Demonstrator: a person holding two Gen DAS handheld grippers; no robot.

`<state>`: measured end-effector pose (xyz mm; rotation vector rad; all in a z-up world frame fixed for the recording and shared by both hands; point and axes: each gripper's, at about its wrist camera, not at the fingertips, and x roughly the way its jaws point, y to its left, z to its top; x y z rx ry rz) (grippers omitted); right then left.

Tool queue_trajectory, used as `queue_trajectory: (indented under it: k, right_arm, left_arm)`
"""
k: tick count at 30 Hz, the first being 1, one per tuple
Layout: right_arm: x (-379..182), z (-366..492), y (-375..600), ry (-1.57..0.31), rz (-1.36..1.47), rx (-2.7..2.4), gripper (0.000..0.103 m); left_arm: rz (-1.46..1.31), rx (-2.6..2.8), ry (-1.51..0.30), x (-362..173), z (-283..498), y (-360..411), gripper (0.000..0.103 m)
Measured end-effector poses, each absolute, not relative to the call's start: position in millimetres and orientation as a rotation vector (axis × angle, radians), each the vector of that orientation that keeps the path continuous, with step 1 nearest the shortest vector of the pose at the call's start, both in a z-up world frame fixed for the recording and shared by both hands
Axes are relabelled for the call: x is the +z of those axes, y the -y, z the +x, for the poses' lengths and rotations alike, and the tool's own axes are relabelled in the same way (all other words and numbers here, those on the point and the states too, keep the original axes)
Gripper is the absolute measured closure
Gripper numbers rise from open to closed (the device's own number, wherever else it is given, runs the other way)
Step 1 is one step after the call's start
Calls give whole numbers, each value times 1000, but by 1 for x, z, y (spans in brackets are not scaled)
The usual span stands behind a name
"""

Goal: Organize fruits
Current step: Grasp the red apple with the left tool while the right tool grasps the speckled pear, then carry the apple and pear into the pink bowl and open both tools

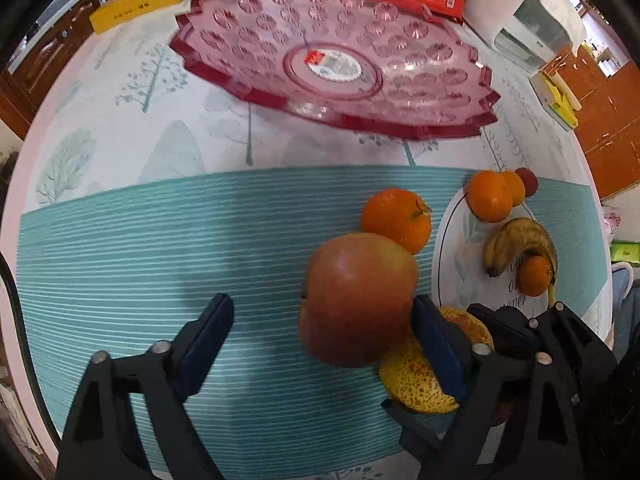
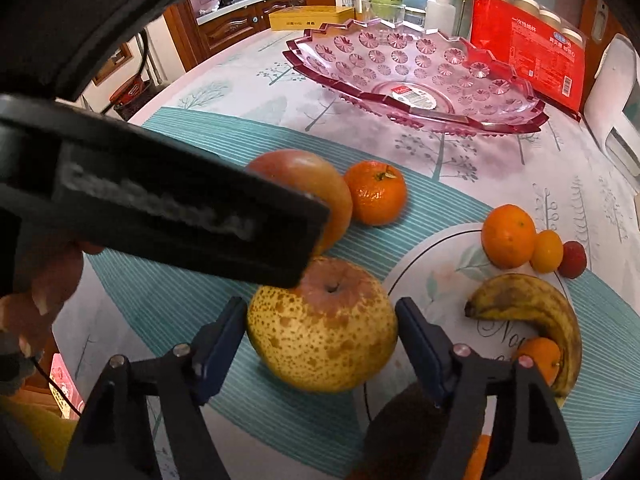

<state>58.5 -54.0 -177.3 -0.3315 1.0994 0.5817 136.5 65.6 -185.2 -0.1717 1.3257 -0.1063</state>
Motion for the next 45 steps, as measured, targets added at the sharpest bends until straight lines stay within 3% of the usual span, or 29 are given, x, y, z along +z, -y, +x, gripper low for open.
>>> queue_trajectory:
  k: [6,18,29,39,45]
  right_arm:
    - [-182,56,50,-1085,-370,580,26]
    - [-169,53,60,-1088,-292,587,28]
    - [-85,68,76,-980,-247,562,28]
    - [19,141,77,-813,-238,454,28]
    - [16,214,89,-871,-88,349,28]
  left_arm:
    - [-216,-183,-1329,-191,135,-58,47]
    - [-155,-85,-1269,-167,113,-65,49]
    - [-84,-75,-1053,-61,109,-75,49]
    - [20,-43,-886,4,147,-74,48]
    - [53,10,-873,0,184,-67,48]
